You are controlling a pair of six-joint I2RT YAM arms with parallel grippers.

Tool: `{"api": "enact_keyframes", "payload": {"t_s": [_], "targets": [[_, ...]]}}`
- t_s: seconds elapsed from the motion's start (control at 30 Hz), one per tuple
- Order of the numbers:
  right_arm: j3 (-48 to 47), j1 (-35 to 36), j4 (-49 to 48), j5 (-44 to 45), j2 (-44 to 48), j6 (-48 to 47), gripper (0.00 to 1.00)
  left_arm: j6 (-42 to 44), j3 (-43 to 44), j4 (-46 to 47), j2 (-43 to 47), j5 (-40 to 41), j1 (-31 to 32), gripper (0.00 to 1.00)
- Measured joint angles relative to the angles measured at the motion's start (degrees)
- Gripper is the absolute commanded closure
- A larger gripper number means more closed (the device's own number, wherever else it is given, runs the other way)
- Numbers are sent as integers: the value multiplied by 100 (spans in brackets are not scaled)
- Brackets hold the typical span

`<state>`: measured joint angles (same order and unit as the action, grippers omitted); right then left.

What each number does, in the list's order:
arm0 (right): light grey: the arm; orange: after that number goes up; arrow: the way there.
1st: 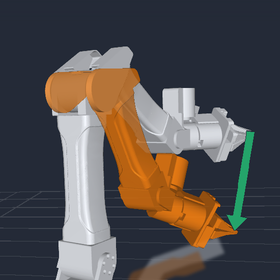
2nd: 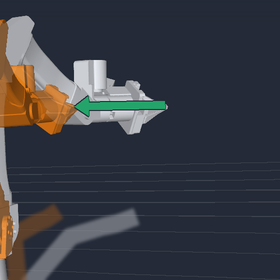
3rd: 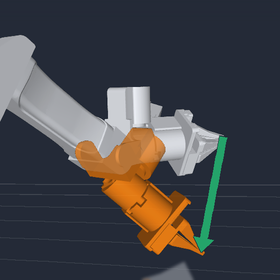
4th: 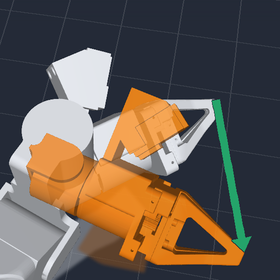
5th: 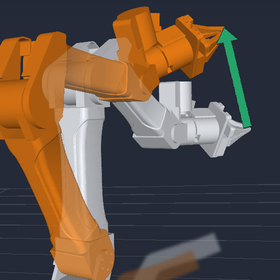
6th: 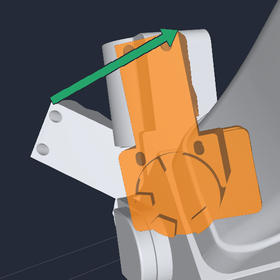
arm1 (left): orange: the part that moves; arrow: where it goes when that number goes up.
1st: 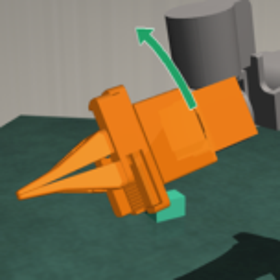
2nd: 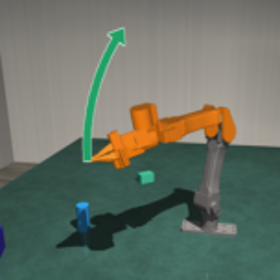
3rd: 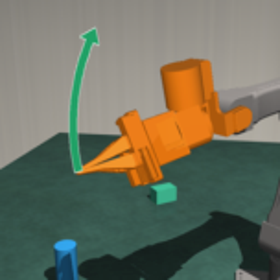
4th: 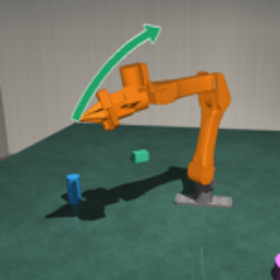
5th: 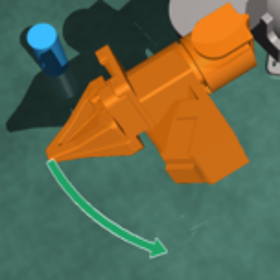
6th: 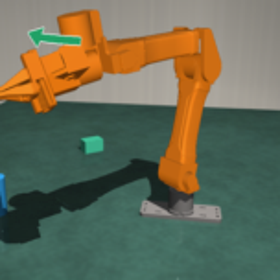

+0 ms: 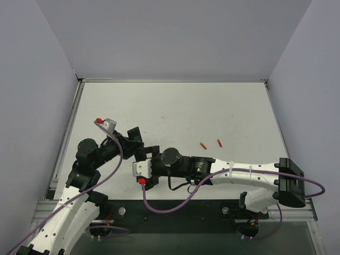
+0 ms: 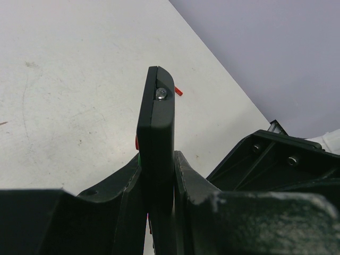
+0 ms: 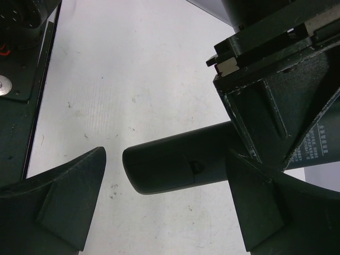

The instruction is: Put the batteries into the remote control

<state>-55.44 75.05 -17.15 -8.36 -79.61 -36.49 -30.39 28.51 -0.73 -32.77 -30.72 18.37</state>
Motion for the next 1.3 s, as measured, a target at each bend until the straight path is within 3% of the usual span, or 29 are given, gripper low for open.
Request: {"api": "enact_keyframes", "payload": {"t_s": [0.53,1.3], "targets": [[66,11,157,2,-50,24,29,-531,-15,94,-59,310,-48,100],[203,48,22,195,-31,-177,25,-627,-15,79,-94,289,-63,100]]}}
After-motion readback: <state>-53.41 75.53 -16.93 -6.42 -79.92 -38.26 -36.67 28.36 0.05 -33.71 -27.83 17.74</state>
